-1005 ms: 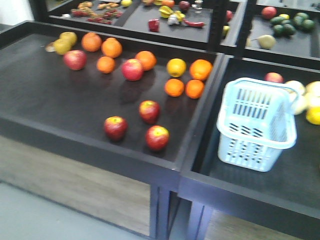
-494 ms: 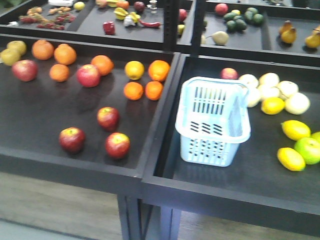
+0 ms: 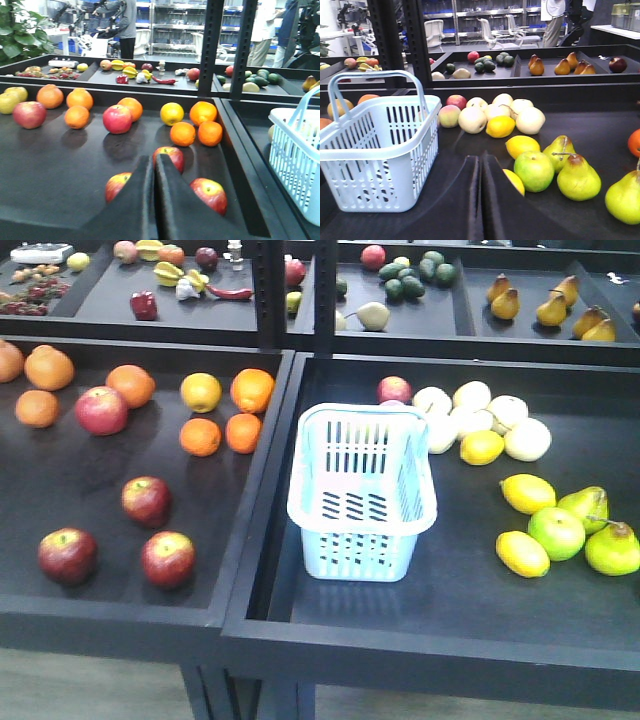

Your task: Pick three apples into basket with both arms

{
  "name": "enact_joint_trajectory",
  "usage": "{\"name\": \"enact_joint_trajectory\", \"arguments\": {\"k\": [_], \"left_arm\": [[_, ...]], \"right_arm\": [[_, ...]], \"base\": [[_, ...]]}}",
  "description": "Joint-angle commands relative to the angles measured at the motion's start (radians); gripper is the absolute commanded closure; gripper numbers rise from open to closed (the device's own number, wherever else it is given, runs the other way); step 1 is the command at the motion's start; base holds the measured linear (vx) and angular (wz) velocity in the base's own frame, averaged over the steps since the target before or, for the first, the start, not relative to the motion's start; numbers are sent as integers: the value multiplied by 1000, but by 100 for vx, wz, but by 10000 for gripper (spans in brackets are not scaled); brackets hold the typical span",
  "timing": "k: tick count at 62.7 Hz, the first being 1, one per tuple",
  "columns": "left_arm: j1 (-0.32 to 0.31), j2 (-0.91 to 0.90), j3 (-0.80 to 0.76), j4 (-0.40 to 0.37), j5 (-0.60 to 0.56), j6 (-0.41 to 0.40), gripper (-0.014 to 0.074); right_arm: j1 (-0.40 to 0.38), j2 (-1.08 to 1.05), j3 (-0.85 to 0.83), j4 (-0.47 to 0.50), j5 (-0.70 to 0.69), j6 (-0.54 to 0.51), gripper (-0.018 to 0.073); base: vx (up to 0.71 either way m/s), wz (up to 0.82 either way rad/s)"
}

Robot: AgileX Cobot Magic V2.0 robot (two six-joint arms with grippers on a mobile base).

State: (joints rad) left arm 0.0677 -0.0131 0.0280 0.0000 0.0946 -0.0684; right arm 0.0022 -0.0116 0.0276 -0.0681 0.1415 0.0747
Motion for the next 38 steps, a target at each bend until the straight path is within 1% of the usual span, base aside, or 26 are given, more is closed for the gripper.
{"name": "enact_joint_trajectory", "arguments": {"k": [1, 38], "left_arm": [[1, -11, -25, -5, -75, -1, 603], [0, -11, -25, -5, -75, -1, 603]], "right_arm": [[-5, -1, 14, -2, -72, -5, 564], [-5, -1, 14, -2, -72, -5, 564]], "base": [[8, -17], [11, -8]]}}
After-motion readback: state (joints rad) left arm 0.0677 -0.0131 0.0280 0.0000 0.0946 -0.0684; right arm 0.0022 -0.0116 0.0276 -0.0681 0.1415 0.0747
